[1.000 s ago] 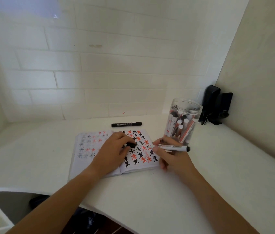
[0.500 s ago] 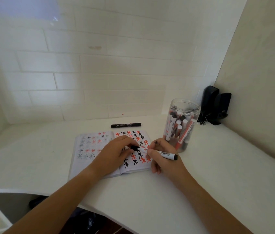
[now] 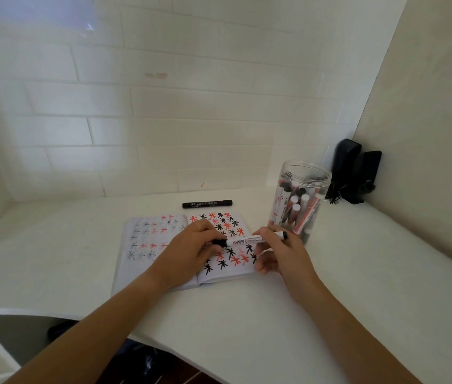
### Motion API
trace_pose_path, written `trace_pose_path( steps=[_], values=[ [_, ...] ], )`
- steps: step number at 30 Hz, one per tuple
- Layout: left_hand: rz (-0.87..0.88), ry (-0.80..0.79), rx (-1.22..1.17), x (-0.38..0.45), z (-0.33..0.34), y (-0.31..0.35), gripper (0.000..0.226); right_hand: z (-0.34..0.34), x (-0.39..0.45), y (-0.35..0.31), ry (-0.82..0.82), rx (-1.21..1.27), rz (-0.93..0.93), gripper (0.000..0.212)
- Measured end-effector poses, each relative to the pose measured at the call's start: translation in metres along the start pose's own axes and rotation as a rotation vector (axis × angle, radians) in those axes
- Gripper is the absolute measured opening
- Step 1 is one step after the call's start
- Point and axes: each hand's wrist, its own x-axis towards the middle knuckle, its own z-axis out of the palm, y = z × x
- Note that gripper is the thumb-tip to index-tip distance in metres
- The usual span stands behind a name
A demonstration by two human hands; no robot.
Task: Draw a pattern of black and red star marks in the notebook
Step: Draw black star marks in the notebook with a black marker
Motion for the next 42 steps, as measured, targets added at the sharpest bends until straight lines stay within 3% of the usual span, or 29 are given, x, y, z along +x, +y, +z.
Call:
trace_pose_path(
  steps=[3,6,12,18,24,26,29,34,39,42],
  values=[
    [-0.015,0.008,0.003,0.0,-0.002,0.001,0.024,-0.01,0.004,0.002,0.043,-0.107,-0.085,0.015],
    [-0.053,0.027,-0.022,0.0,-0.003,0.001,0.019,-0.012,0.003,0.004,-0.028,-0.254,-0.168,0.007],
    [-0.096,0.067,-0.105,-0.001,-0.008,0.0,0.021,-0.01,0.001,0.013,-0.143,-0.485,-0.213,0.012],
    [-0.068,0.102,-0.084,0.0,-0.007,-0.002,0.022,-0.003,-0.003,0.012,-0.145,-0.504,-0.213,0.017],
    [-0.07,0.097,-0.064,0.0,-0.005,-0.003,0.022,0.003,-0.005,0.012,-0.066,-0.44,-0.116,0.028],
    [-0.082,0.09,-0.074,0.002,-0.003,-0.004,0.017,0.005,-0.004,0.011,-0.015,-0.427,-0.128,0.022],
    [-0.071,0.09,-0.027,0.005,0.0,-0.004,0.017,0.01,-0.003,0.007,0.054,-0.549,-0.28,0.009],
    [-0.228,-0.065,0.134,0.002,0.005,-0.006,0.05,0.016,-0.004,-0.03,0.181,-0.436,-0.567,0.028],
    [-0.256,-0.138,0.168,0.003,0.006,-0.008,0.045,0.001,0.004,-0.094,0.501,-0.5,-0.933,0.025],
    [-0.247,-0.127,0.185,0.003,0.007,-0.011,0.044,-0.015,0.027,-0.116,0.608,-0.605,-0.985,0.027]
  ],
)
